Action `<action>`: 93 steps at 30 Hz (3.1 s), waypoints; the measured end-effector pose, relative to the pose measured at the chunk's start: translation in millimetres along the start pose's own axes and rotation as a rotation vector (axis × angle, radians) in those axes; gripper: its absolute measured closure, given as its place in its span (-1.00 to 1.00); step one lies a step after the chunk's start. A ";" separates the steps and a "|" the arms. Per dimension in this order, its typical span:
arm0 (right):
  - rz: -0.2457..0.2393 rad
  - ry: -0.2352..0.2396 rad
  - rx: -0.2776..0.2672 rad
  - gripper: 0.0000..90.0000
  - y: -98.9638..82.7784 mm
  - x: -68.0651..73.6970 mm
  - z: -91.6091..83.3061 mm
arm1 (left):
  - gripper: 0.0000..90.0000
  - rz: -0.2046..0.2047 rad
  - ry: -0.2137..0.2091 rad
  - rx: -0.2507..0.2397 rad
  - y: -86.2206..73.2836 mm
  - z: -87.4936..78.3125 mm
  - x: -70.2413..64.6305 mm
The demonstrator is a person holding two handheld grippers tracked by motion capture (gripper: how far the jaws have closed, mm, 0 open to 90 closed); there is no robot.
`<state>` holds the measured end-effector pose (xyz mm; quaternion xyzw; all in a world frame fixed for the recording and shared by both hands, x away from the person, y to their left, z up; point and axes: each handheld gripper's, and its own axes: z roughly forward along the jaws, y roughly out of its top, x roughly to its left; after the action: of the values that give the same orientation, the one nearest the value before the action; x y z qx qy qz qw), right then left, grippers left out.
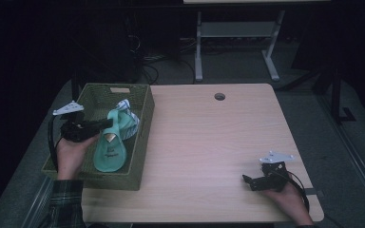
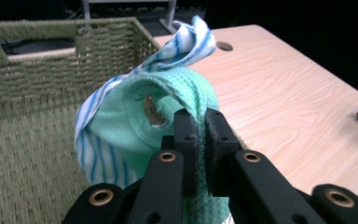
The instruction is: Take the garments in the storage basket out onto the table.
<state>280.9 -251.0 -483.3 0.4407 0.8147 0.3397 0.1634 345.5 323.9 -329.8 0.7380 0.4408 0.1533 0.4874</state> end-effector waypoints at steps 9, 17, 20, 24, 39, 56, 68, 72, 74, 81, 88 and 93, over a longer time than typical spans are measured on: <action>0.000 0.000 0.000 -1.00 0.0 0.0 0.0 | 0.88 0.044 -0.018 -0.064 11.0 -9.2 -6.5; 0.001 0.000 0.000 -1.00 0.0 0.0 0.0 | 0.88 0.070 -0.020 -0.096 28.5 -16.9 -11.2; 0.000 0.000 0.000 -1.00 0.1 0.0 0.0 | 0.88 0.078 -0.024 -0.108 36.6 -20.6 -12.8; 0.000 0.000 0.000 -1.00 0.0 0.0 0.0 | 0.88 0.082 -0.038 -0.124 46.3 -25.4 -14.5; 0.000 0.000 0.000 -1.00 0.0 0.0 0.0 | 0.88 0.103 -0.060 -0.170 74.7 -33.5 -28.1; 0.000 0.000 0.000 -1.00 0.0 0.0 0.0 | 0.88 0.164 -0.148 -0.196 100.5 -17.7 -63.6; 0.000 0.000 0.000 -1.00 0.0 0.0 0.0 | 0.88 0.185 -0.227 -0.199 105.0 8.4 -93.1; 0.000 0.000 0.000 -1.00 0.0 0.0 0.0 | 0.88 0.180 -0.252 -0.199 102.3 18.0 -101.3; 0.000 0.000 0.000 -1.00 0.0 0.0 0.0 | 0.88 0.183 -0.261 -0.191 100.6 23.6 -105.2; 0.000 0.000 0.000 -1.00 0.0 0.0 0.0 | 0.88 0.176 -0.301 -0.165 91.6 45.4 -120.6; 0.000 0.000 0.000 -1.00 0.0 0.0 0.0 | 0.88 0.176 -0.344 -0.131 79.4 68.0 -136.4; 0.006 0.001 -0.003 -1.00 0.0 0.3 0.1 | 0.89 0.190 -0.364 -0.100 72.4 83.5 -148.6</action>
<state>280.8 -250.6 -483.3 0.4426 0.8130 0.3414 0.1628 352.8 146.4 -277.5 0.7666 0.2657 0.0846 0.5784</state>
